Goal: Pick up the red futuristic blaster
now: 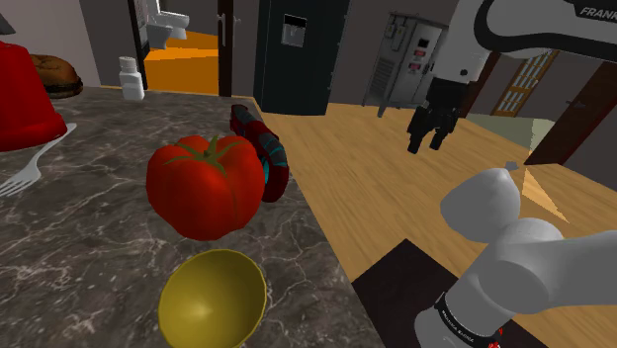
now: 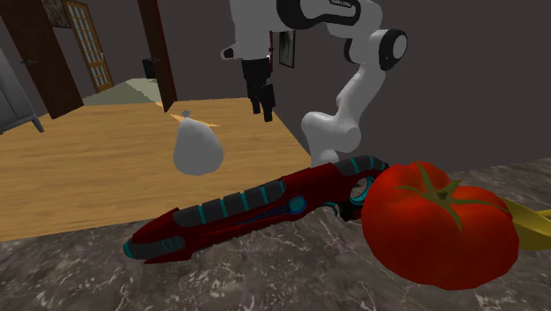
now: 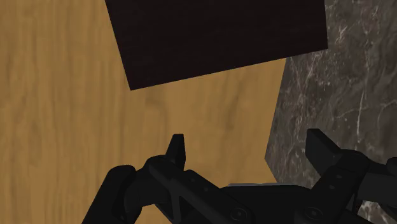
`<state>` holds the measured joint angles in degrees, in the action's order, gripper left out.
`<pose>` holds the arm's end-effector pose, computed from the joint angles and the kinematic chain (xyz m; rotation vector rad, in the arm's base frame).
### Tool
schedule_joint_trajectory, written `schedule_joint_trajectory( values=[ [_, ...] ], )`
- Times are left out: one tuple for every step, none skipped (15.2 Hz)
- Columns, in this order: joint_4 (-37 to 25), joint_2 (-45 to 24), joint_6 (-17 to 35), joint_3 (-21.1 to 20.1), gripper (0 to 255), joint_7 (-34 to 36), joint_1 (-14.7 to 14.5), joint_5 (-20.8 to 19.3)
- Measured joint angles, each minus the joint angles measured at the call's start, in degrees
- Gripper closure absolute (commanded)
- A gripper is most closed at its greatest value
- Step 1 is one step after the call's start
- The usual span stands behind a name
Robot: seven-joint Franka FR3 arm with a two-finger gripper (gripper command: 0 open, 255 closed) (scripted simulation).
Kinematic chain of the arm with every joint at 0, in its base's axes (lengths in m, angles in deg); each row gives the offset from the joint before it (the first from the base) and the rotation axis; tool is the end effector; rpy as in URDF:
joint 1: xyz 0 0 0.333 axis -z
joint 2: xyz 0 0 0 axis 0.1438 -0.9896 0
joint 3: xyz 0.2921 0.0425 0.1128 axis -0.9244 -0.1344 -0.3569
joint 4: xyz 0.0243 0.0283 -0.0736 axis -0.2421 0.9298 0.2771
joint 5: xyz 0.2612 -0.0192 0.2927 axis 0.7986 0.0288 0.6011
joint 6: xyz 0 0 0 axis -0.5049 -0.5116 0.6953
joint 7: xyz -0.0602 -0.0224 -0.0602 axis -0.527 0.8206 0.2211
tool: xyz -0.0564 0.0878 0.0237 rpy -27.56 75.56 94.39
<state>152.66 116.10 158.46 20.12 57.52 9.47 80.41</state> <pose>0.2848 -0.0255 0.5853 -3.1014 0.2261 0.1359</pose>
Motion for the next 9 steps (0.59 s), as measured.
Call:
schedule_joint_trajectory(
  values=[
    [0.00,0.00,0.00,0.00,0,0.00,0.00,0.00],
    [-0.39,-0.38,-0.08,-0.64,0,0.72,-0.18,0.46],
    [-1.10,-1.32,0.09,-1.51,0,1.76,-0.42,1.09],
    [-1.85,-2.52,0.41,-2.47,0,2.90,-0.68,1.76],
    [-2.92,-3.58,0.30,-3.63,0,4.29,-0.99,2.55],
    [-4.35,-5.28,0.48,-5.02,0,5.94,-1.35,3.48],
    [-5.50,-6.53,0.48,-6.16,0,7.38,-1.62,4.20],
    [-6.30,-7.19,0.24,-7.17,0,8.71,-1.85,4.81],
    [-7.89,-8.88,0.33,-8.62,0,10.48,-2.17,5.65]
  ],
)
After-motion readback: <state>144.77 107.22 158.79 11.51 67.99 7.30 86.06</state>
